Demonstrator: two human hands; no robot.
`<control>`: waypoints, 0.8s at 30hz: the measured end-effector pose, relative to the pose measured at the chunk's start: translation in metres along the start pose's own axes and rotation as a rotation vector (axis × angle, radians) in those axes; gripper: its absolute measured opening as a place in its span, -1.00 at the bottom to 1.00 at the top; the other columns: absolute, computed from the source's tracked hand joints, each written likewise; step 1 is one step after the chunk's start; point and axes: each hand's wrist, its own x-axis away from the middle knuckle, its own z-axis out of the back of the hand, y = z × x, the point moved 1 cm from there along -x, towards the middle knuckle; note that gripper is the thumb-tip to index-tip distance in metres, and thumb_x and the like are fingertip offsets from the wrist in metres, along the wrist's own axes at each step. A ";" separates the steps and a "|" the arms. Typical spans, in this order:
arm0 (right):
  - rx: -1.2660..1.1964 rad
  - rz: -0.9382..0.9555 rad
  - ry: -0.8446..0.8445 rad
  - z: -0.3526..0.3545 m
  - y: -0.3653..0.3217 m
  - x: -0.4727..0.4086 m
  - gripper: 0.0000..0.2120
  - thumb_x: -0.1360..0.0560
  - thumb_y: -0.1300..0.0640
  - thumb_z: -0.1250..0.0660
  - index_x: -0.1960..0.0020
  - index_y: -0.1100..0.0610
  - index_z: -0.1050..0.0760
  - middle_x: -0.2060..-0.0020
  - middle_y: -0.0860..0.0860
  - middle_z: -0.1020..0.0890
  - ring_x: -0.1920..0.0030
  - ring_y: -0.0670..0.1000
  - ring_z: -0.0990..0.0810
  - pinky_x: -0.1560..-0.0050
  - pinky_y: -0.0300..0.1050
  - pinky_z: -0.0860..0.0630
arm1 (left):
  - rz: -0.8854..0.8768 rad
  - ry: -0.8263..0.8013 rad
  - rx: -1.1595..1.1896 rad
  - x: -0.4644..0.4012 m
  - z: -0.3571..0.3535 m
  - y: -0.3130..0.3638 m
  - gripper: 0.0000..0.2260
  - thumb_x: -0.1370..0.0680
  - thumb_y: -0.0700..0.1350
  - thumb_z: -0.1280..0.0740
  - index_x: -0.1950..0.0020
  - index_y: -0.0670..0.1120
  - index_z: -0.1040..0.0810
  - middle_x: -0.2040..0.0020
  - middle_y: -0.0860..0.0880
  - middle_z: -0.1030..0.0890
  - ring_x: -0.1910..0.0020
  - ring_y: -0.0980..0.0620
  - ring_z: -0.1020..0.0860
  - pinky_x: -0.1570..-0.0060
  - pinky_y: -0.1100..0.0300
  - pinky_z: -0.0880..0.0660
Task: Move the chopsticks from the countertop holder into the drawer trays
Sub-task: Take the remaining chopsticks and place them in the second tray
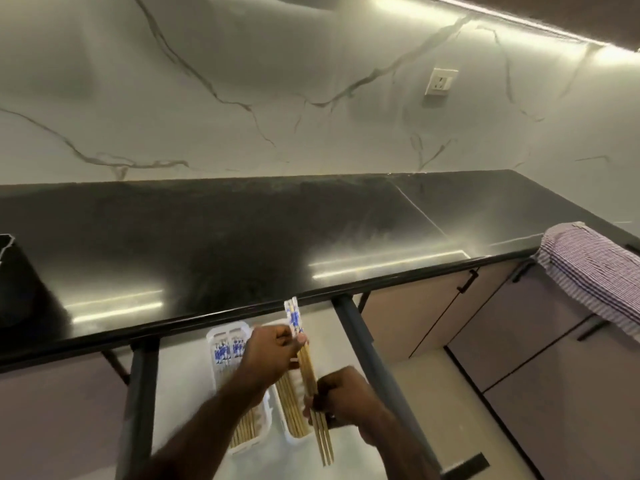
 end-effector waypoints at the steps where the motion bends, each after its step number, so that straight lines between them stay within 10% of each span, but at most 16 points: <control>1: 0.009 -0.051 -0.017 0.002 0.004 -0.014 -0.83 -0.48 0.29 -0.41 -0.05 0.32 -0.65 -0.01 0.23 -0.70 0.01 0.16 -0.71 -0.01 0.06 -0.66 | 0.031 -0.016 -0.033 -0.011 -0.003 -0.011 -0.91 -0.56 -0.17 -0.34 0.10 -0.14 -0.62 0.20 -0.08 -0.70 0.23 0.08 -0.69 0.30 0.28 -0.60; 9: 0.053 -0.280 -0.092 -0.002 0.030 -0.103 -0.78 -0.48 0.27 -0.43 -0.08 0.37 -0.60 0.09 0.20 -0.71 0.24 0.05 -0.70 0.06 0.05 -0.68 | 0.181 -0.065 -0.258 -0.064 -0.022 -0.074 -0.95 -0.55 -0.22 -0.34 0.09 -0.14 -0.58 0.17 -0.10 -0.67 0.18 0.01 -0.68 0.11 0.08 -0.64; 18: 0.259 -0.238 0.008 -0.015 0.030 -0.169 -0.69 -0.40 0.12 -0.51 -0.06 0.22 -0.56 0.05 0.12 -0.68 0.09 0.12 -0.71 0.11 0.07 -0.68 | 0.145 -0.011 -0.542 -0.102 -0.035 -0.107 -0.91 -0.59 -0.18 -0.28 -0.05 -0.06 -0.56 0.10 0.02 -0.64 0.17 0.18 -0.62 0.22 0.35 -0.54; 24: 0.507 -0.151 0.097 -0.035 0.039 -0.181 -0.70 -0.50 0.03 -0.37 -0.16 0.14 -0.46 -0.11 0.06 -0.61 -0.11 0.08 -0.62 -0.10 -0.11 -0.55 | 0.118 -0.113 -0.761 -0.109 -0.034 -0.126 -0.82 -0.64 -0.12 -0.16 -0.15 -0.05 -0.52 -0.07 -0.02 -0.62 0.00 0.08 -0.61 -0.06 0.14 -0.58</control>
